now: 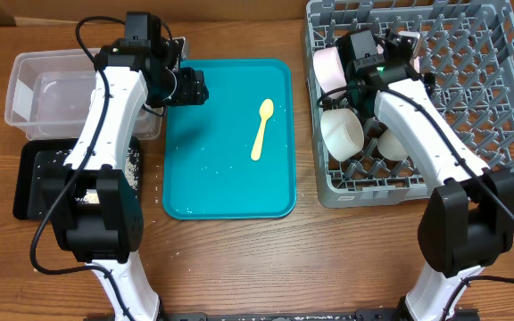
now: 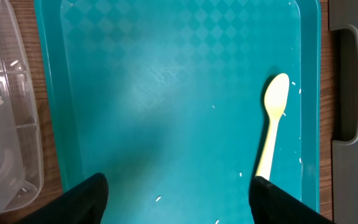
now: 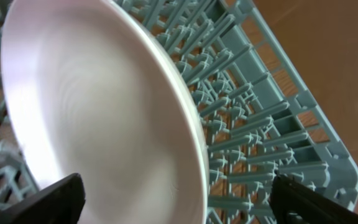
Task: Sort waste into correct bins and load items into the dishwasher
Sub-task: 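Stand the pink plate upright in the rack with the right gripper, then reach the right gripper to the yellow spoon and grasp it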
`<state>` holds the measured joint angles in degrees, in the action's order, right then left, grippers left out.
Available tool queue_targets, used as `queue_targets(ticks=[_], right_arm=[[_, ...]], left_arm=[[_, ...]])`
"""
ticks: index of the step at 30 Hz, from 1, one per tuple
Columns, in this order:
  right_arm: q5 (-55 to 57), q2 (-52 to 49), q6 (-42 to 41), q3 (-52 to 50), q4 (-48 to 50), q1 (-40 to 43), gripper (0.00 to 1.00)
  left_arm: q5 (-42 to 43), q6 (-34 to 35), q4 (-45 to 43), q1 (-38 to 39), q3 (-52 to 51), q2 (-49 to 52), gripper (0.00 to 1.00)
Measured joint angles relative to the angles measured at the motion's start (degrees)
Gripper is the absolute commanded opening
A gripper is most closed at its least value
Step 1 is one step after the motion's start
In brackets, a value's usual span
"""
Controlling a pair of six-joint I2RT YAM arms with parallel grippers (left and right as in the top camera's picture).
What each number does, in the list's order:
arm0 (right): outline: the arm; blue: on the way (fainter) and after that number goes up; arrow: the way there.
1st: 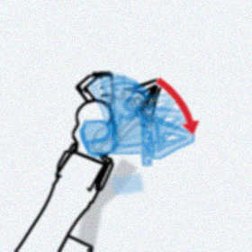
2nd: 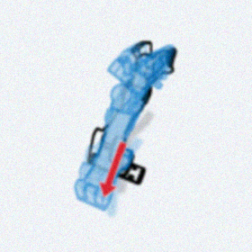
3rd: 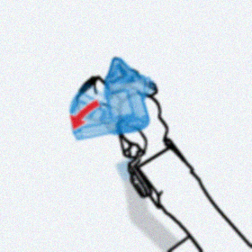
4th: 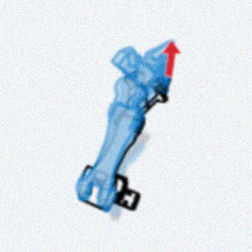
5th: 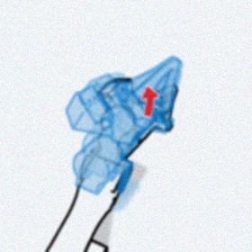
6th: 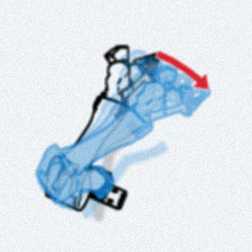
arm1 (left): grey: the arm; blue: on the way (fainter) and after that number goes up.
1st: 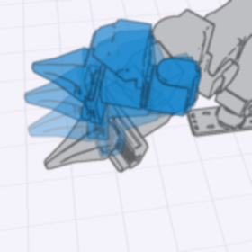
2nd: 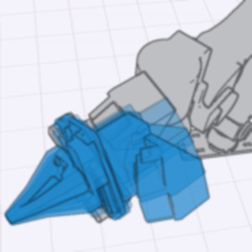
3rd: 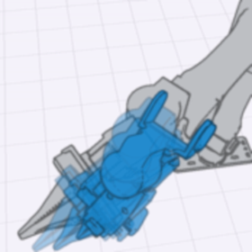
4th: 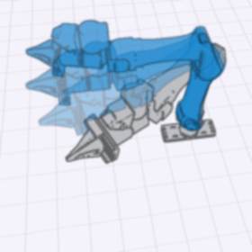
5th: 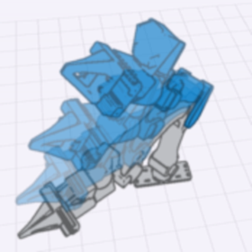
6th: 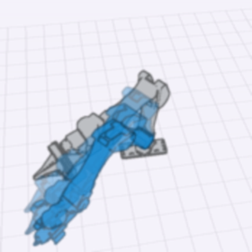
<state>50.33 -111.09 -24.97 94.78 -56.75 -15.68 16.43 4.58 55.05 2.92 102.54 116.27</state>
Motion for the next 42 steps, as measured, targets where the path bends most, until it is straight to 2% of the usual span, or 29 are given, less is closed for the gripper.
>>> queue_targets(ticks=[6, 11, 17, 20, 27, 42], right_arm=[[-11.6, 1.2, 2.4, 10.4, -4.5, -0.1, 0.98], [-32.1, 5.0, 3.7, 17.4, -1.7, -2.8, 0.88], [-44.5, 2.4, 0.9, 17.6, 0.5, -11.3, 0.66], [-46.1, -2.6, -0.7, 17.4, 0.9, -14.9, 0.59], [-45.9, -14.0, -6.8, 16.4, 1.9, -17.6, 0.47], [-46.9, -22.8, -11.3, 16.2, 4.2, -17.3, 0.33]], left_arm=[[0.0, 0.0, -0.6, 0.0, 0.0, 0.0, 0.78], [0.0, 0.0, -1.1, 0.0, 0.0, 0.0, 0.79], [-1.6, 0.0, -1.1, -1.2, 0.0, 0.0, 0.91], [-3.2, 0.0, -1.1, -2.3, 0.0, 0.0, 0.96], [-4.7, 0.0, -1.1, -3.3, 0.0, 0.0, 0.99], [-4.8, 0.0, -1.0, -3.3, 0.0, 0.0, 1.0]])
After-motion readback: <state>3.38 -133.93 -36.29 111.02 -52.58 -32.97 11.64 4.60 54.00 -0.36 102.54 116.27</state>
